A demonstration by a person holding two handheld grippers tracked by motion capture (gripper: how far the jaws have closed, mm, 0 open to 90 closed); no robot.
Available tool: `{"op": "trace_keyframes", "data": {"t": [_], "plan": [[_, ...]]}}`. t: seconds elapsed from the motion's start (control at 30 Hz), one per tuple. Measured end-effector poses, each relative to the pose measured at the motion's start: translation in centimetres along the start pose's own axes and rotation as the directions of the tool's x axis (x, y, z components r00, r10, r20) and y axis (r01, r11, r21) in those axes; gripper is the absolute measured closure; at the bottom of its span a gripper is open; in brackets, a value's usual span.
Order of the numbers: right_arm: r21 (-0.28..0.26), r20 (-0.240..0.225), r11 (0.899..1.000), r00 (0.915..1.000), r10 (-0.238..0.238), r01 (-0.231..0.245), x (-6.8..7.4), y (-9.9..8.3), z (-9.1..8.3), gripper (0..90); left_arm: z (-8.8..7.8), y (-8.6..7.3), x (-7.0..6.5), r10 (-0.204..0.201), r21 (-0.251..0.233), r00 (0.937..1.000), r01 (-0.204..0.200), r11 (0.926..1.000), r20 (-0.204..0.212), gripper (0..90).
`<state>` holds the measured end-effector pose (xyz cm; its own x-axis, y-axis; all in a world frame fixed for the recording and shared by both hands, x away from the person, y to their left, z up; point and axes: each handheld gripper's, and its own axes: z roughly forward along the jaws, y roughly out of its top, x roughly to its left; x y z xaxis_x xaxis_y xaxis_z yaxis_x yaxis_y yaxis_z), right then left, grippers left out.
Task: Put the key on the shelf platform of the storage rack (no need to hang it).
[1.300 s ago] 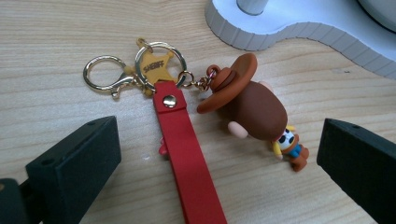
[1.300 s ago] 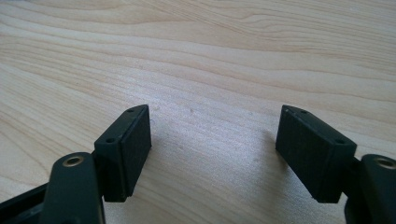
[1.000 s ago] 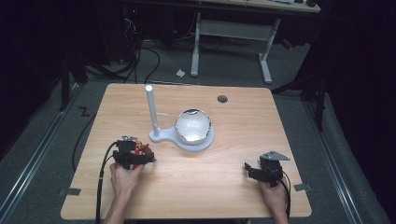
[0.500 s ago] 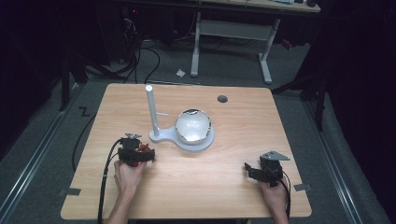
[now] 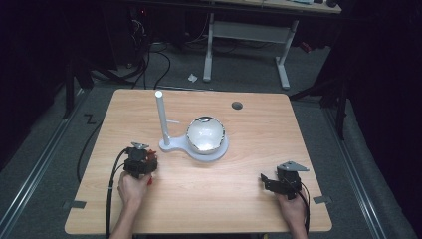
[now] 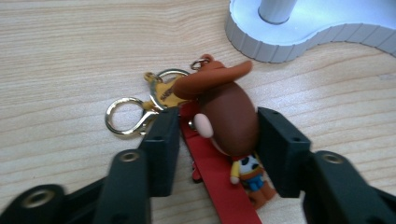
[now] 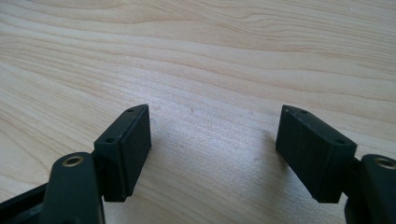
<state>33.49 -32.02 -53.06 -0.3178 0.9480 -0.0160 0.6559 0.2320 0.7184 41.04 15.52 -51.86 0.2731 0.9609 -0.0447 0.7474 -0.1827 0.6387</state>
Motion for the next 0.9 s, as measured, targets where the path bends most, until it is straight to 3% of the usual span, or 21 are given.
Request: {"op": "trace_keyframes", "data": {"t": [0.2,0.47,0.9], "plan": [[0.0,0.0,1.0,1.0,0.0,0.0,0.0,0.0,0.0,26.9,-0.2,0.0,0.2,0.022,-0.009,0.9996,-0.022,0.9997,0.019,60.2],[0.0,0.0,1.0,1.0,-0.001,0.001,0.0,0.0,0.0,26.8,-0.8,-0.2,-0.5,0.089,-0.026,0.9957,-0.088,0.9957,0.026,60.7],[-0.001,0.0,1.0,1.0,-0.001,0.001,0.0,0.0,0.0,26.9,-3.1,-0.3,-0.3,0.105,-0.086,0.9886,-0.096,0.9916,0.107,60.8]]}}
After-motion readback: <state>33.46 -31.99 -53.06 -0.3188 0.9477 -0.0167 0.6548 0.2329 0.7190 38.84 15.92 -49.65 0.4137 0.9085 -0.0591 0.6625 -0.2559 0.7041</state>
